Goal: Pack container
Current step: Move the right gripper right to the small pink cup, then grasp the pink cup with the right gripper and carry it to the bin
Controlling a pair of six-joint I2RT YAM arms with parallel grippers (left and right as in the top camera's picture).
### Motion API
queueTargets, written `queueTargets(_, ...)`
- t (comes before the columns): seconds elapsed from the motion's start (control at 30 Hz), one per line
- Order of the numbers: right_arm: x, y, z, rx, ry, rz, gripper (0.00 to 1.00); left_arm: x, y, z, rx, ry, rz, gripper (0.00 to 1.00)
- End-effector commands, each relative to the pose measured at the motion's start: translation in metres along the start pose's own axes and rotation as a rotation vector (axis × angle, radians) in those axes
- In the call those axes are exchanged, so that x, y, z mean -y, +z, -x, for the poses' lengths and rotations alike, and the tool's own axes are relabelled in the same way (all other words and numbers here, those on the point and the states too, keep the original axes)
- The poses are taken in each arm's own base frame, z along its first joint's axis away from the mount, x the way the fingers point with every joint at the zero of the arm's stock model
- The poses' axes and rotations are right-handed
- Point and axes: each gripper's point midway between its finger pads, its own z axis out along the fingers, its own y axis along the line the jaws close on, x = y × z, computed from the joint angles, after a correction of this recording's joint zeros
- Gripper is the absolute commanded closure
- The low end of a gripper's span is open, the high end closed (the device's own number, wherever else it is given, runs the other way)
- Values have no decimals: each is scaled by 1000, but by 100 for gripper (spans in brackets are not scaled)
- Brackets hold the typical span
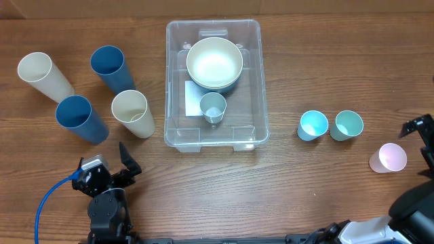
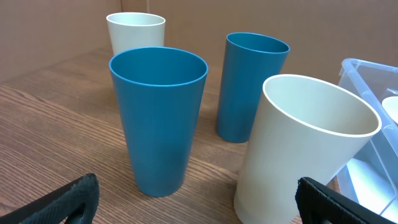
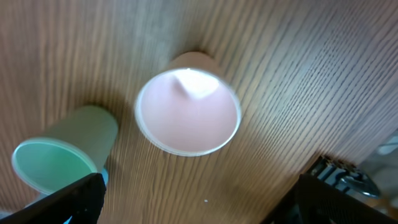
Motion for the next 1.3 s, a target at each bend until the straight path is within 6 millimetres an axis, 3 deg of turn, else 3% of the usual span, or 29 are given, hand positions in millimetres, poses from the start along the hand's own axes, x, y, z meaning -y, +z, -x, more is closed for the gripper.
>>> queueTargets(0.0,9,13,6,3,50,19,1,-4,0,1,7,18,23,0)
queueTargets(0.13,10,43,15,33,54,29,3,-4,0,1,7,18,23,0)
queueTargets(0.4,14,71,12,31,55,27,12,-4,0,1,7,18,23,0)
queueTargets(0.47,15,78,11,32,55,26,28,-4,0,1,7,18,23,0)
queueTargets(0.53,17,83,12,40,54,22,69,-4,0,1,7,18,23,0)
queueTargets(0.6,18,88,14,52,54,16,91,-4,0,1,7,18,23,0)
queueTargets(0.67,18,92,16,63,53,21,96,-4,0,1,7,18,23,0)
queueTargets(0.83,11,92,33,134,47,53,96,-4,0,1,7,18,23,0)
queueTargets(0.9,1,80,45,173,40,92,96,-4,0,1,7,18,23,0)
queueTargets(1.0,-21,46,64,237,10,167,96,-4,0,1,7,18,23,0)
queueTargets(1.07,-35,16,75,290,-16,200,96,-4,0,1,7,18,23,0)
queueTargets(1.13,-58,-27,82,362,-68,236,96,-4,0,1,7,18,23,0)
queueTargets(1.2,-89,-66,77,417,-157,298,96,-4,0,1,7,18,23,0)
queueTargets(1.27,-128,-101,56,453,-299,359,96,-4,0,1,7,18,23,0)
